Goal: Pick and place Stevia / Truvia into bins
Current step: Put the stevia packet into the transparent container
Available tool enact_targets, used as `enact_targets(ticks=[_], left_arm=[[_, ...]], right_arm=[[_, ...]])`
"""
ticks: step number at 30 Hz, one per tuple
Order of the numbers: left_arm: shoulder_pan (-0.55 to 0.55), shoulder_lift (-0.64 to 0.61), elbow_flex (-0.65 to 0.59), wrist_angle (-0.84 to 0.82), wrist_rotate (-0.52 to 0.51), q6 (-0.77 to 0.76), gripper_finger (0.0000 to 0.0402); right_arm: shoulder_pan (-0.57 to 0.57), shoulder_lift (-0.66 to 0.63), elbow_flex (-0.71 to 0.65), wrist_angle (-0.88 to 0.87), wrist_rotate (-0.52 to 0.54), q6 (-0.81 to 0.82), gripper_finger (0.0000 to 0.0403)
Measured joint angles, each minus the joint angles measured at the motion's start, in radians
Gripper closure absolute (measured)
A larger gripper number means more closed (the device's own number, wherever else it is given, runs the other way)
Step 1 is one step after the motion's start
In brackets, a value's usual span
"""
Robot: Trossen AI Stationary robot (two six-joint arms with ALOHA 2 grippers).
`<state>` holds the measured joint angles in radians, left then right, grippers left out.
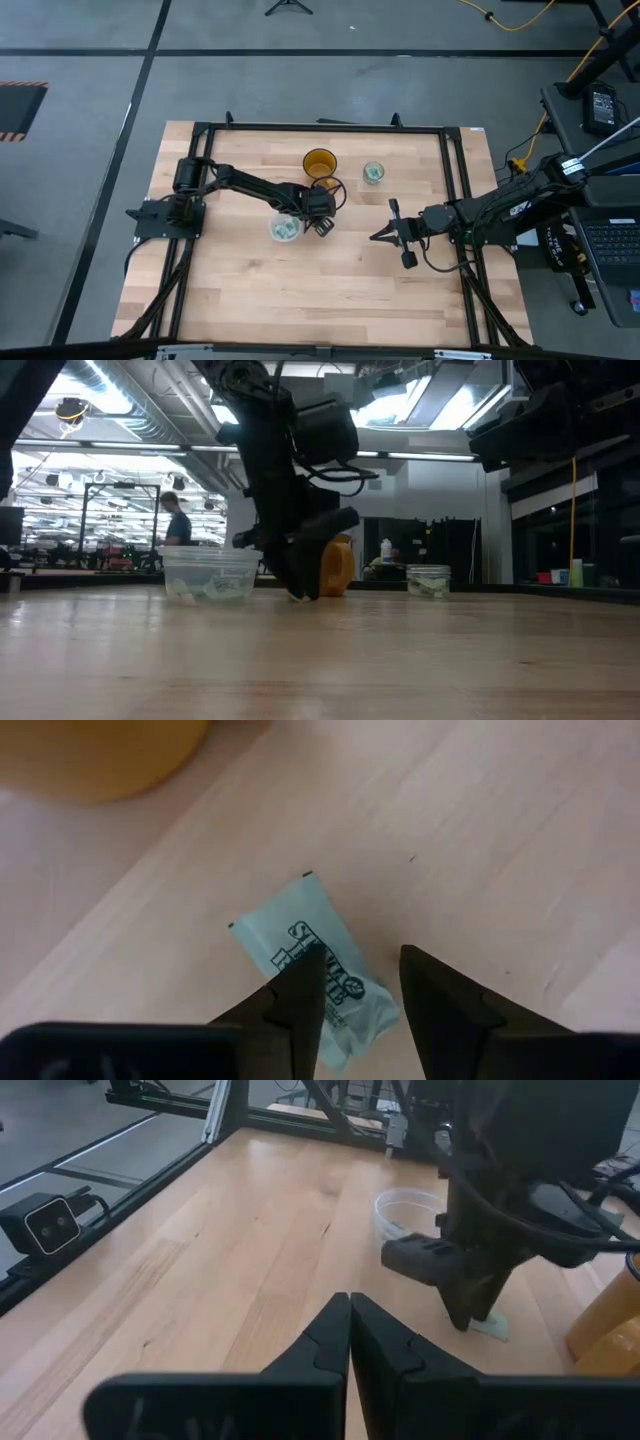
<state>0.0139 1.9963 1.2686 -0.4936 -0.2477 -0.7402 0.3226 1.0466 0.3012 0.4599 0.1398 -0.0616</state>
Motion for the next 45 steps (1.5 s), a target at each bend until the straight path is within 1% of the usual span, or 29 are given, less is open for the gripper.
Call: enact_targets(ticks=[3, 6, 8, 11, 13, 18, 23, 26, 33, 37, 42, 45], left_arm=[[0.002, 0.015, 0.003, -0.017, 0.001, 0.006, 0.0288], [0.002, 0.025, 0.003, -0.027, 0.009, 0.04, 0.0309], [0.002, 0.026, 0.003, -0.03, 0.019, 0.057, 0.0331], [0.003, 0.025, 0.002, -0.027, 0.045, 0.095, 0.0377], [0.002, 0.025, 0.002, -0.027, 0.051, 0.114, 0.0393], [0.002, 0.027, 0.01, -0.031, 0.081, 0.181, 0.0399], [-0.01, 0.015, 0.052, -0.05, 0.114, 0.271, 0.0399], [-0.02, -0.02, 0.076, -0.057, 0.121, 0.31, 0.0399], [-0.048, -0.116, 0.085, -0.093, 0.094, 0.317, 0.04], [-0.071, -0.174, 0.087, -0.154, 0.081, 0.317, 0.04], [-0.118, -0.262, 0.087, -0.258, 0.028, 0.332, 0.04], [-0.152, -0.314, 0.087, -0.338, -0.027, 0.291, 0.04]], right_arm=[[0.0, 0.0, 0.0, 0.001, 0.0, 0.0, 0.0387], [0.0, 0.0, 0.0, 0.001, 0.0, 0.001, 0.0387], [0.0, 0.0, 0.0, 0.001, 0.0, 0.001, 0.0387], [0.0, 0.0, 0.0, 0.001, 0.0, 0.002, 0.0387], [0.0, 0.0, 0.0, 0.001, 0.0, 0.002, 0.0387], [0.0, 0.0, 0.0, 0.001, 0.0, 0.003, 0.0387], [0.0, 0.0, 0.0, 0.0, 0.0, 0.002, 0.0387], [0.0, 0.0, 0.0, 0.0, 0.0, 0.002, 0.0387], [0.0, 0.0, 0.0, -0.002, 0.0, 0.001, 0.0387], [0.0, 0.0, 0.0, -0.001, 0.0, 0.001, 0.0387], [0.0, 0.0, 0.0, -0.001, 0.0, 0.001, 0.0387], [0.0, 0.0, 0.0, -0.001, 0.0, 0.001, 0.0387]])
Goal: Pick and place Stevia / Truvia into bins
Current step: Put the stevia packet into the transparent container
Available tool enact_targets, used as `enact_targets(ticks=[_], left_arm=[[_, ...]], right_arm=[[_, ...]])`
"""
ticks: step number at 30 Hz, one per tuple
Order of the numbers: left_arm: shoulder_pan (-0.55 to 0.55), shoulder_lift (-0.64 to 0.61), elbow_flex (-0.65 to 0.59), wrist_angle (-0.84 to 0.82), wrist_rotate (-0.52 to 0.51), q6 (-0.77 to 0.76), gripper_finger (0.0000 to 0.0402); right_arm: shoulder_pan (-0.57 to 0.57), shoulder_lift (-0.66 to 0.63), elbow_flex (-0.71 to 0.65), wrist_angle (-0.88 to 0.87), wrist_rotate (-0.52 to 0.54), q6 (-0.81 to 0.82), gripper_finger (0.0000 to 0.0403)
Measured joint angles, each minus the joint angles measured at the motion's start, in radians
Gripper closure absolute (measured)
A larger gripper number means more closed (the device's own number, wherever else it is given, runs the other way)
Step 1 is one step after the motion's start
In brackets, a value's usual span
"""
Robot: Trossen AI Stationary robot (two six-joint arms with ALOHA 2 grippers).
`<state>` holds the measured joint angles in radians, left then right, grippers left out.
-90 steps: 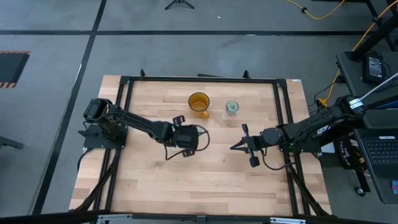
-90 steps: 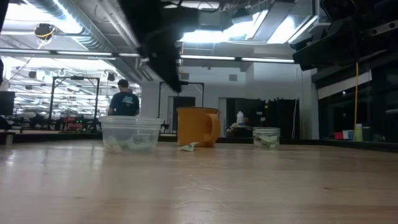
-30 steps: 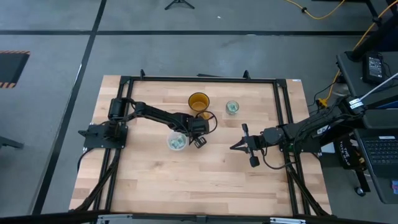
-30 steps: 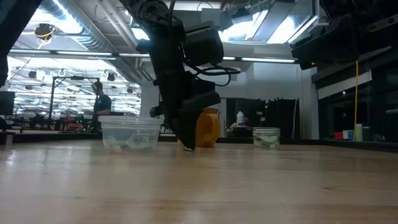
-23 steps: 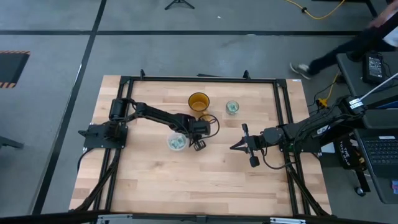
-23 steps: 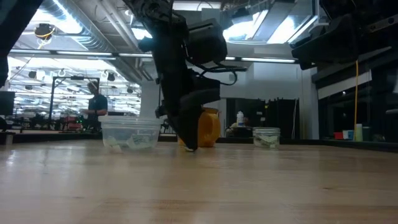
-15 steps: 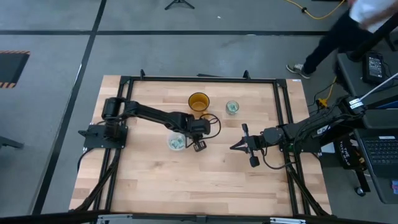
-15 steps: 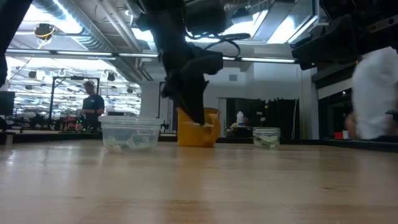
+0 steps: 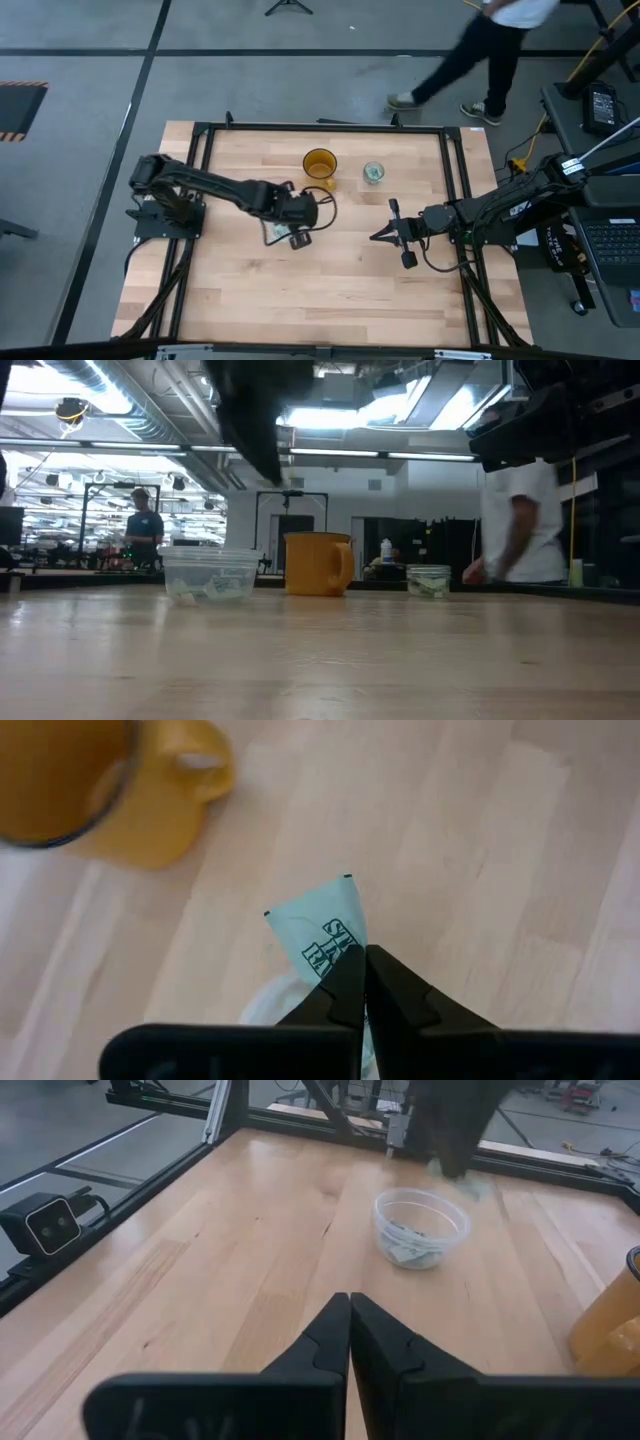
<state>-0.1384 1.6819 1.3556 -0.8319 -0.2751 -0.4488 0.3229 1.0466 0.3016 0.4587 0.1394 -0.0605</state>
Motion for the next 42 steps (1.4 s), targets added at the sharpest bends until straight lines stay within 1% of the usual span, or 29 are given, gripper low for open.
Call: enact_targets(ticks=[4, 6, 12, 25, 28, 32, 35, 40, 42], left_arm=[[-0.046, -0.072, -0.001, -0.07, -0.085, -0.063, 0.04], [-0.064, -0.101, -0.012, -0.071, -0.102, -0.072, 0.04], [-0.092, -0.14, -0.017, -0.077, -0.113, -0.088, 0.04], [-0.091, -0.142, -0.026, -0.082, -0.117, -0.091, 0.04], [-0.091, -0.142, -0.073, -0.081, -0.116, -0.126, 0.04], [-0.091, -0.142, -0.179, -0.062, -0.086, -0.204, 0.04], [-0.088, -0.141, -0.268, 0.034, -0.05, -0.229, 0.04], [-0.087, -0.141, -0.391, 0.243, 0.007, -0.195, 0.04], [-0.085, -0.141, -0.424, 0.271, 0.016, -0.198, 0.04]], right_arm=[[0.0, 0.0, 0.0, 0.0, 0.0, 0.001, 0.0387], [0.0, 0.0, 0.0, 0.0, 0.0, 0.001, 0.0387], [0.0, 0.0, 0.0, 0.005, 0.0, 0.002, 0.0387], [0.0, 0.0, 0.0, 0.008, 0.0, 0.005, 0.0387], [0.0, 0.0, 0.0, 0.008, 0.0, 0.005, 0.0387], [0.0, 0.0, 0.0, 0.008, 0.0, 0.005, 0.0387], [0.0, 0.0, 0.0, 0.008, 0.0, 0.005, 0.0387], [0.0, 0.0, 0.0, 0.008, 0.0, 0.004, 0.0387], [0.0, 0.0, 0.0, 0.008, 0.0, 0.004, 0.0387]])
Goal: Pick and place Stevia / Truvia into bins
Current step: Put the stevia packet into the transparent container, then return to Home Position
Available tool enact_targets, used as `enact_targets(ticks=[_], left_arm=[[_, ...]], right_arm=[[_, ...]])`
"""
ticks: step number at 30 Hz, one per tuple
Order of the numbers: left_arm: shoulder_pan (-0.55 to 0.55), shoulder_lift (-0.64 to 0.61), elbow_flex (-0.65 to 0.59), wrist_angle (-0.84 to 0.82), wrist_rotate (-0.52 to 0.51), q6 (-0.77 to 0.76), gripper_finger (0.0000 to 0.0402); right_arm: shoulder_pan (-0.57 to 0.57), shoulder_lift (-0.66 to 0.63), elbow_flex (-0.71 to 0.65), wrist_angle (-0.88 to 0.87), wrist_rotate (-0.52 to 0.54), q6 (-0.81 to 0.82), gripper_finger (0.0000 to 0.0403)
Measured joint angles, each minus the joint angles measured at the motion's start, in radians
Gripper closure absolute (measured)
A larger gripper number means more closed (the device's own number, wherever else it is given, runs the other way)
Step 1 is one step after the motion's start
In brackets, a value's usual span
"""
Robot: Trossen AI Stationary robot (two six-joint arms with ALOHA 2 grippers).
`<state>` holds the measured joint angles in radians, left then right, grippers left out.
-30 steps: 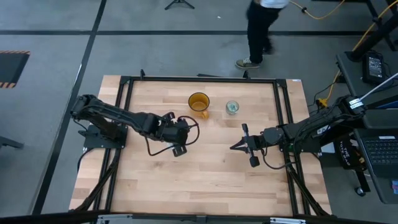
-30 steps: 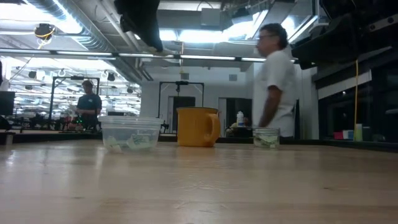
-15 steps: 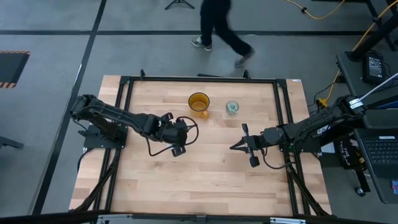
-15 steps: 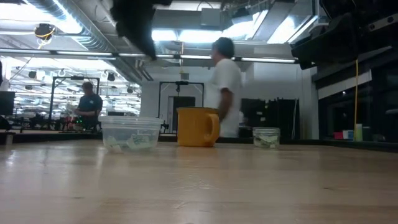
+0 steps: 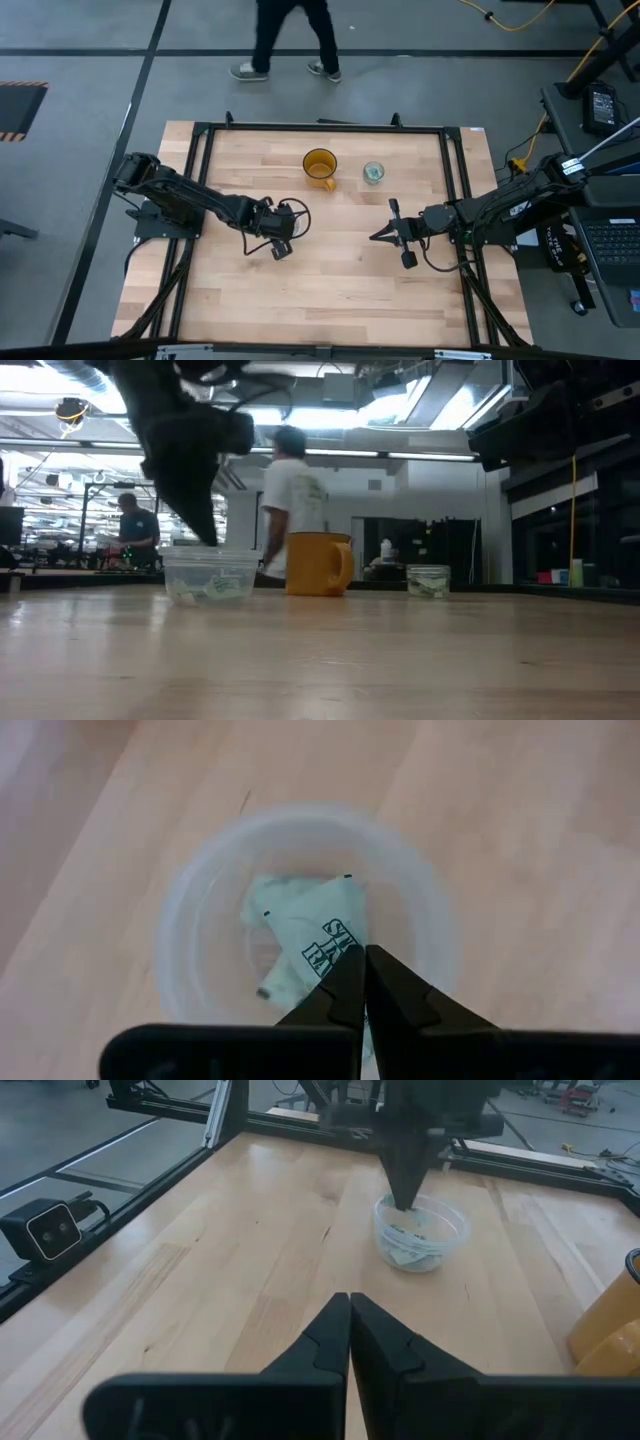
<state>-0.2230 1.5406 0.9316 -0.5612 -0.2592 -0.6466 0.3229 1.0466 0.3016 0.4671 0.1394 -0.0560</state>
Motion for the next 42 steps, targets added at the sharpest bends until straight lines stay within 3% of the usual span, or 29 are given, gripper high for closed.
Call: enact_targets(ticks=[17, 29, 32, 38, 42], left_arm=[[0.045, 0.0, -0.051, 0.02, -0.016, -0.026, 0.0396], [0.045, -0.011, -0.051, 0.019, -0.005, -0.048, 0.0313], [0.044, -0.051, -0.051, 0.017, 0.005, 0.022, 0.0306], [0.041, -0.226, -0.051, 0.019, -0.146, 0.227, 0.0339], [0.082, -0.355, -0.053, 0.025, -0.166, 0.341, 0.0386]], right_arm=[[0.0, 0.0, 0.0, 0.0, 0.0, 0.002, 0.0387], [0.0, 0.0, 0.0, -0.001, 0.0, 0.002, 0.0387], [-0.001, 0.0, 0.0, 0.004, 0.001, 0.033, 0.0387], [-0.066, -0.017, 0.023, -0.02, -0.006, 0.126, 0.0399], [-0.129, -0.055, 0.059, -0.123, -0.01, 0.102, 0.0398]])
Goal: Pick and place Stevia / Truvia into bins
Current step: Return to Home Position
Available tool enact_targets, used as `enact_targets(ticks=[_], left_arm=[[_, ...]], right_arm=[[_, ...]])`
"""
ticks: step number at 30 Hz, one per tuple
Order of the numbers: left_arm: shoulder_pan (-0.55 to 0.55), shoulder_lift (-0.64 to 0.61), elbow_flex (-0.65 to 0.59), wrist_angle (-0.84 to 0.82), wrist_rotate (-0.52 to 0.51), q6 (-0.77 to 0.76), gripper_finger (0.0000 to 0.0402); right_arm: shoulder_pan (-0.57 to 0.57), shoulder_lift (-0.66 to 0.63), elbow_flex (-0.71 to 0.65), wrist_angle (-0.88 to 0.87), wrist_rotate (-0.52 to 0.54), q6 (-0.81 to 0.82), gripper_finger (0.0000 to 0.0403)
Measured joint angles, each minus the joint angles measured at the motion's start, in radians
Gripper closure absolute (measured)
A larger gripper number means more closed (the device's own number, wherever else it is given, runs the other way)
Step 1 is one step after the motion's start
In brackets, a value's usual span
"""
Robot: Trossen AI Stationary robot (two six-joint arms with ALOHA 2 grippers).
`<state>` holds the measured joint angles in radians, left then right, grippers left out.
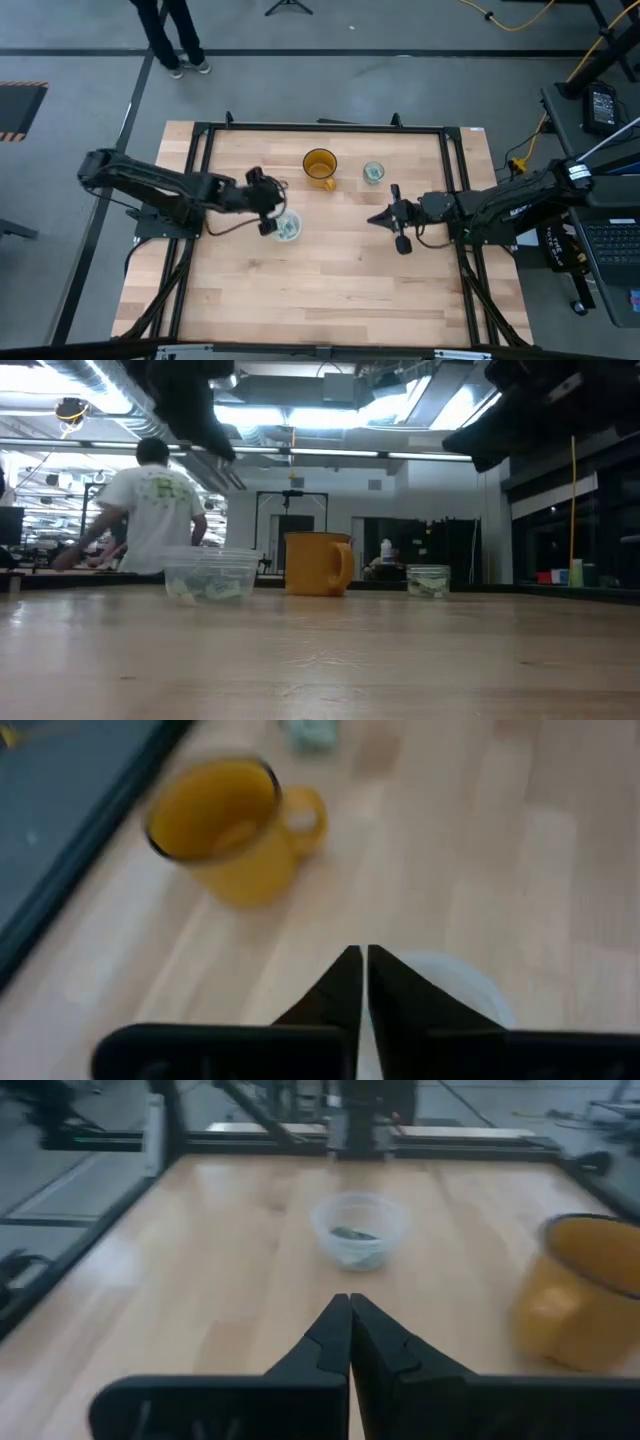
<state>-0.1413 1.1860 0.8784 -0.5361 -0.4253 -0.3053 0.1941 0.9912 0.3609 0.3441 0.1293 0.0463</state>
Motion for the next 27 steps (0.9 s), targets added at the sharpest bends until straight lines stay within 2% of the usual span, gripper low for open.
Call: enact_targets(ticks=[4, 11, 15, 21, 27], left_arm=[[0.048, -0.127, -0.104, 0.149, -0.002, 0.112, 0.0398], [0.12, -0.381, -0.465, 0.614, 0.052, 0.234, 0.04], [0.151, -0.536, -0.644, 0.792, 0.059, 0.276, 0.04], [0.203, -0.803, -0.805, 0.825, 0.086, 0.29, 0.0401], [0.256, -1.04, -0.871, 0.76, 0.131, 0.345, 0.04]], right_arm=[[-0.077, -0.051, 0.038, -0.1, -0.018, -0.048, 0.04], [-0.262, -0.156, 0.039, -0.183, -0.261, -0.072, 0.0401], [-0.331, -0.203, 0.038, -0.193, -0.293, -0.113, 0.0401], [-0.436, -0.308, 0.038, -0.213, -0.364, -0.138, 0.0402], [-0.509, -0.411, 0.038, -0.285, -0.459, -0.15, 0.0402]])
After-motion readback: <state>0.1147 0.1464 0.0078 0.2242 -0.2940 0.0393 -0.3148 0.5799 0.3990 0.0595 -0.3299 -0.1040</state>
